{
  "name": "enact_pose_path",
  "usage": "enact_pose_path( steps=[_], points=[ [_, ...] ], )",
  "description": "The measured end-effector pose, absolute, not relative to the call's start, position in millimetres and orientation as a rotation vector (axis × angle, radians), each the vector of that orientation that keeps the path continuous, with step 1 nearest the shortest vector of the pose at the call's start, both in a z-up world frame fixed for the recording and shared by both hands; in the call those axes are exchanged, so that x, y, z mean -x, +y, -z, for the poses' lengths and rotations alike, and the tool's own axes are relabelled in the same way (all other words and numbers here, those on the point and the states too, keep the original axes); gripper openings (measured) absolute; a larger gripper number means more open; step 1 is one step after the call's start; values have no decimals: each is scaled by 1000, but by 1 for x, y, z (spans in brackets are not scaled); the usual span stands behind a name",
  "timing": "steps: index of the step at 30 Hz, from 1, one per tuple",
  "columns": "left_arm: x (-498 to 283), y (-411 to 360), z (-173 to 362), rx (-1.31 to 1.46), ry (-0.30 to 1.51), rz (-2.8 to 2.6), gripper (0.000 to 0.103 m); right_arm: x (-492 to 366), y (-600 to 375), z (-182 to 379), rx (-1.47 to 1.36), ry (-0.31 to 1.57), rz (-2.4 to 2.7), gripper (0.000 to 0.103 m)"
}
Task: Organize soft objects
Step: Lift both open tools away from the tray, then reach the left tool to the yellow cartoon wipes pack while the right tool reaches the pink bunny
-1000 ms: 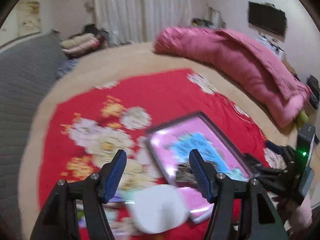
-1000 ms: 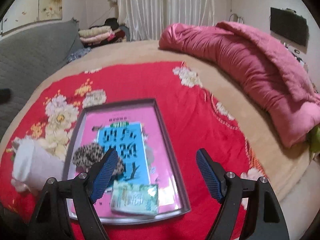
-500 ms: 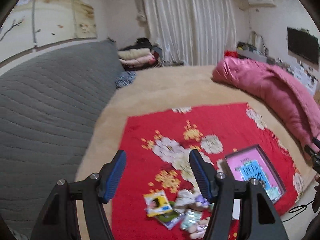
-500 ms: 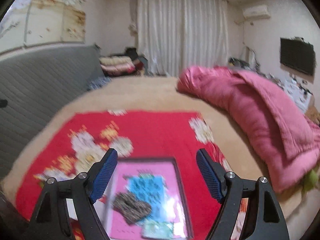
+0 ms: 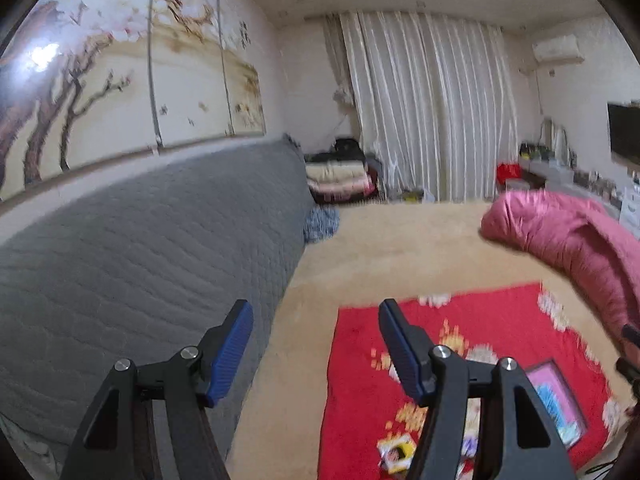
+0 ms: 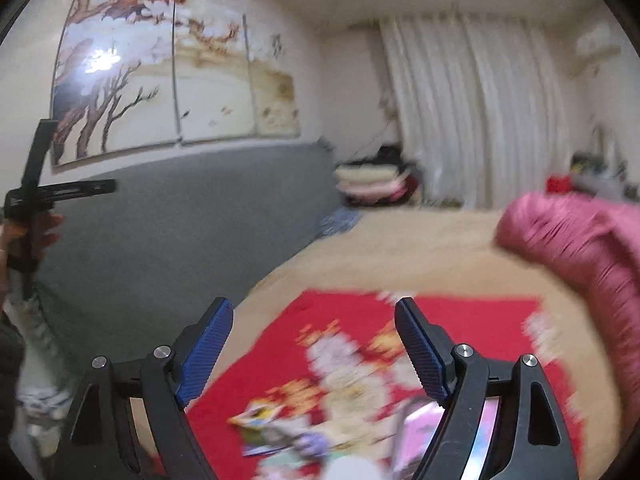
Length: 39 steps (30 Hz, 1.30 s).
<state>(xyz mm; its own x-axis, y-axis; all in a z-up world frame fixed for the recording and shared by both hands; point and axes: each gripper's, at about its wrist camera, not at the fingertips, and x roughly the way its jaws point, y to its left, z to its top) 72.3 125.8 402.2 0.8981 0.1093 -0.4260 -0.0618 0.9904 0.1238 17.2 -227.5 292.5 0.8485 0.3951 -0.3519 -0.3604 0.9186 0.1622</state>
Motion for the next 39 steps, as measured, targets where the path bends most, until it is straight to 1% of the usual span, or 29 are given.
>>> enact_pose_path(
  steps=[4, 7, 8, 11, 16, 20, 23, 26, 35, 39],
  points=[
    [-93, 118, -331, -142, 577, -38, 65, -28, -173, -215, -107, 551, -435, 84],
    [-110, 96, -255, -169, 697, 45, 65, -30, -144, -155, -72, 655, -413, 84],
    [-114, 88, -237, -171, 721, 69, 65, -27, -140, -134, -66, 684, -404, 84],
    [-120, 57, -167, -193, 809, 149, 65, -24, -126, -85, -11, 759, -382, 84],
    [-132, 36, -86, -206, 937, 151, 65, -12, -118, -28, 105, 803, -361, 84],
    [-136, 41, -26, -152, 1041, 145, 65, -10, -116, 9, 136, 845, -374, 84],
    [-140, 52, 1, -84, 1096, 138, 65, -12, -110, 24, 163, 872, -383, 84],
    [-144, 62, 16, -41, 1128, 123, 65, -11, -105, 34, 220, 872, -375, 84],
    [-154, 62, 33, 0, 1176, 140, 65, -19, -93, 58, 381, 845, -339, 84],
    [-172, 67, 36, 117, 1208, 146, 65, -25, -91, 68, 420, 847, -328, 84]
  ],
)
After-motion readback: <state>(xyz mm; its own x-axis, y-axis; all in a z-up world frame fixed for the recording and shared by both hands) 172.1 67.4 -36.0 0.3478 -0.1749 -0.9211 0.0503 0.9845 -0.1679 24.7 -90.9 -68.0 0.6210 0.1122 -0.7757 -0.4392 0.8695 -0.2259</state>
